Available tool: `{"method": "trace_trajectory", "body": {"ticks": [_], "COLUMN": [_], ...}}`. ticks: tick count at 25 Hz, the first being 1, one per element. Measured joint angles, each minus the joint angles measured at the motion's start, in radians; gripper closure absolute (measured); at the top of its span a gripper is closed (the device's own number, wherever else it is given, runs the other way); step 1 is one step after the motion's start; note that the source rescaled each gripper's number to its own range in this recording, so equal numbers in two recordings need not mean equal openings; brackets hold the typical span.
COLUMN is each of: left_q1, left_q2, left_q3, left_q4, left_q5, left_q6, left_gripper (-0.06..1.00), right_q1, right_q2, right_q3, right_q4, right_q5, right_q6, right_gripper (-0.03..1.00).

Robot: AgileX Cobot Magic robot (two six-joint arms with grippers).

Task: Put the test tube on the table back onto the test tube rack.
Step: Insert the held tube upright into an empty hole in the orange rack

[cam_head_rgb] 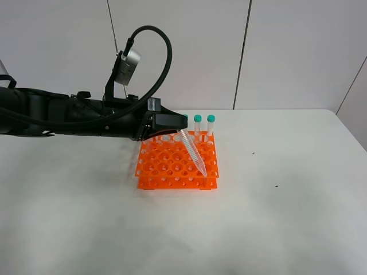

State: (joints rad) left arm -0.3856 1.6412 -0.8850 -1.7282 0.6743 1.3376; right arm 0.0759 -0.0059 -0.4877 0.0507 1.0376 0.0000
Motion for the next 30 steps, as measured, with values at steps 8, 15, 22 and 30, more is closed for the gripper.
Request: {"method": "trace_trajectory", "body": {"ticks": [8, 15, 22, 30], "left_q1": [0.001, 0.001, 0.001, -0.091], "left_q2": [-0.158, -0.334, -0.383, -0.383], "left_q3": [0.0, -0.002, -0.003, 0.013], "left_q4": [0.021, 0.26, 0.482, 1.161], "left_q5": [0.0, -0.111, -0.42, -0.699], "left_q6": [-0.086, -0.207, -0.22, -0.688], "left_gripper": [0.94, 0.94, 0.94, 0.94], "right_q1": [0.0, 0.0, 0.0, 0.0], "right_q2": [0.0, 0.0, 0.0, 0.0], "right_q3": [0.0, 0.0, 0.0, 0.0], "right_q4": [0.0, 0.0, 0.0, 0.0], "right_q5": [-0.004, -0.004, -0.005, -0.005], "right_q6": [0.0, 0.0, 0.0, 0.0], "right_gripper": [-0.03, -0.03, -0.03, -0.03]}}
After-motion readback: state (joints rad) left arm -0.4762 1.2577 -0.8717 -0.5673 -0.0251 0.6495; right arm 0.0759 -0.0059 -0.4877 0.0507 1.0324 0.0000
